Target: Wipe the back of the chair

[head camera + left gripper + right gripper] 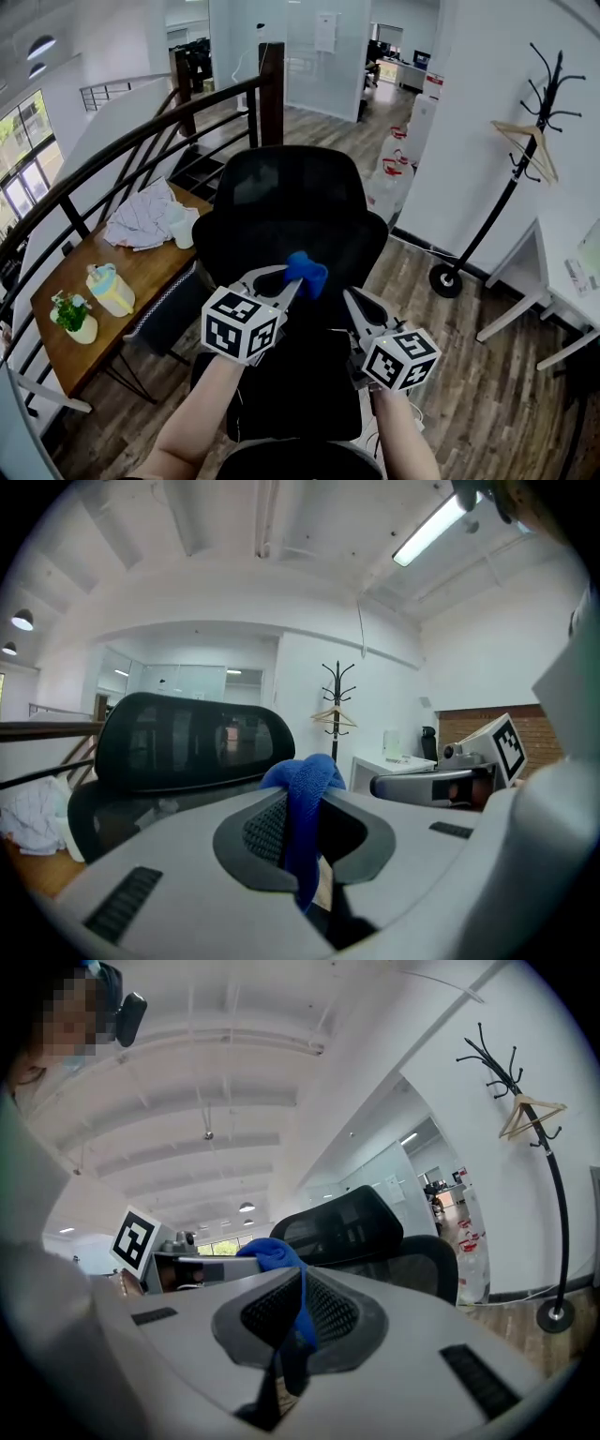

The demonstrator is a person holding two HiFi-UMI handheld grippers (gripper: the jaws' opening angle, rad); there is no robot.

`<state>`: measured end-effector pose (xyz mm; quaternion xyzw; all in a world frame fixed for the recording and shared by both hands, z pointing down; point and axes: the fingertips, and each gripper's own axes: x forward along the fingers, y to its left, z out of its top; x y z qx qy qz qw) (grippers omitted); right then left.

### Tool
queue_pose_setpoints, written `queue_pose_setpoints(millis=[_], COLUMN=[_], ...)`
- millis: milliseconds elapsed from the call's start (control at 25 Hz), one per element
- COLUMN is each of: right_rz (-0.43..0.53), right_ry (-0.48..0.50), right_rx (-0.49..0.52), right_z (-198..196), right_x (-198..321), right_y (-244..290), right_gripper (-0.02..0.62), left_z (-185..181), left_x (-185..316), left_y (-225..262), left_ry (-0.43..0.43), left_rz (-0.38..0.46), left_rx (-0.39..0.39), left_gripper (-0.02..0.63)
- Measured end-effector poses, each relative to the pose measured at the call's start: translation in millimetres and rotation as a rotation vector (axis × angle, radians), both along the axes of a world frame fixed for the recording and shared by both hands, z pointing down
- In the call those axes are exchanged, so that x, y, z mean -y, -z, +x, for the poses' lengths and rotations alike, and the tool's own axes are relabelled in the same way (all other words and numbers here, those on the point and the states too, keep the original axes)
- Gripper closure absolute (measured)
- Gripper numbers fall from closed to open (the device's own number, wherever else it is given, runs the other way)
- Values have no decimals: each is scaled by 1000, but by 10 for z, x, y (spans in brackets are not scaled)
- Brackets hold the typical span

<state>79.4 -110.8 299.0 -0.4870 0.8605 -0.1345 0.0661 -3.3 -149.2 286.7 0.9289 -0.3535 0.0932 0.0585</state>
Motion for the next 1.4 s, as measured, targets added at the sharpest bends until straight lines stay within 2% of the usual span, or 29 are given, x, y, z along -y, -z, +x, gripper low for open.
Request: queue_pose_setpoints(millis=[160,400,720,920,1400], right_rz=[44,82,106,95,51], right_ry=[-11,-23,-45,-57,-67], right_rx=[0,-1,9,19,15], right_z=[164,387,631,711,741], right_x=[191,470,750,870,1040], right_y=[204,380,491,432,274], right_gripper=[561,561,561,561,561], left_z=[247,637,948,1086,1125], left_x=[258,591,1115,1319,1721], left_y=[320,745,807,855,775], left_ry=[6,-20,-18,-14,14], left_rz=[73,140,91,109,107], left_rx=[42,20,3,45,83], left_gripper=[561,561,561,561,561])
